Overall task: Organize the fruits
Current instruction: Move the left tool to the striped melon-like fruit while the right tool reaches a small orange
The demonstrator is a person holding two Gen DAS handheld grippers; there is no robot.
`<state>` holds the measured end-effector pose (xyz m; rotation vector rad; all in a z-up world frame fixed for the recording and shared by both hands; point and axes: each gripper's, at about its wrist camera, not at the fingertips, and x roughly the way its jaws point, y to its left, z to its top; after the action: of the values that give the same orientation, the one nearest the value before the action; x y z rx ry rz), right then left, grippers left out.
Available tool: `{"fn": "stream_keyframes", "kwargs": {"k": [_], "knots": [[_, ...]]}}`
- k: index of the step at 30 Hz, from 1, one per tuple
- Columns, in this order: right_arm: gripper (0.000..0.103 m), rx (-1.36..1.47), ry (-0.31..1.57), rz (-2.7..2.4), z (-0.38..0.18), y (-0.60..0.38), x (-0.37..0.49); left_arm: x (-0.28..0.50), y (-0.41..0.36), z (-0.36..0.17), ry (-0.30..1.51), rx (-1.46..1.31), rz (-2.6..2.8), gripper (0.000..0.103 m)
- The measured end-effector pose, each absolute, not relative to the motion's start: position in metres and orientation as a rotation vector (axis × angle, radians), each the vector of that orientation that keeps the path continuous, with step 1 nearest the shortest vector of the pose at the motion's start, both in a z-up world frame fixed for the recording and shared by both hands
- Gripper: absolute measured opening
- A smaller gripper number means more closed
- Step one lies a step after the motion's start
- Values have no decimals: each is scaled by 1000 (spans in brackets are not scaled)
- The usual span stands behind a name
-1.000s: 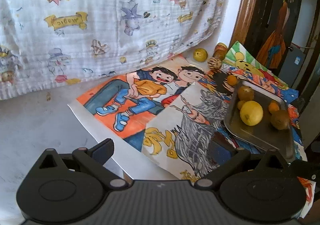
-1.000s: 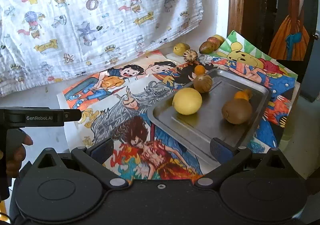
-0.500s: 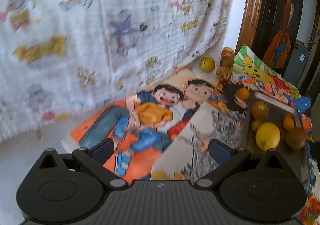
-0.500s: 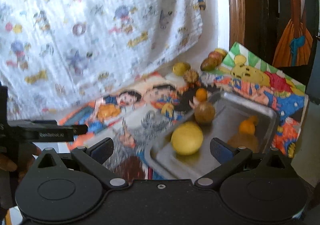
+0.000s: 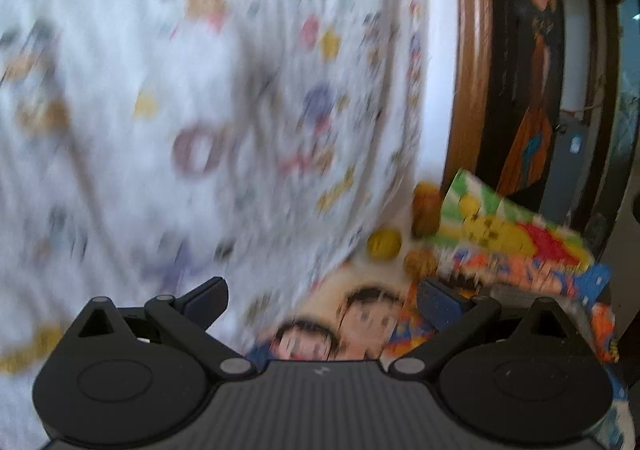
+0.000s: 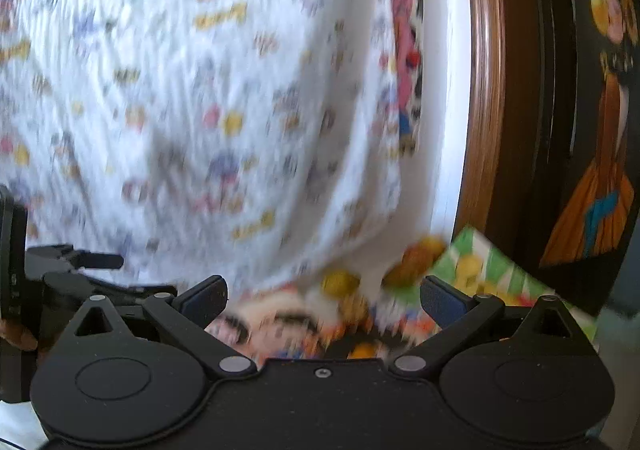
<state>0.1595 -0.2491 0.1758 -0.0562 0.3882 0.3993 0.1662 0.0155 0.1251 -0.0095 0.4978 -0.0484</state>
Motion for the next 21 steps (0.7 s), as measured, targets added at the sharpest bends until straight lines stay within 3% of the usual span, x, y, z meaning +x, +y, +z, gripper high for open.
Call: {"fn": "stream_keyframes", "kwargs": {"k": [8,21], "knots": [[102,-128,263,415,205,-272,207,202,-8,138,403,30,-119,103],[102,-278,384,425,112,-279,243,250,-36,79,421,45,-236,103]]}}
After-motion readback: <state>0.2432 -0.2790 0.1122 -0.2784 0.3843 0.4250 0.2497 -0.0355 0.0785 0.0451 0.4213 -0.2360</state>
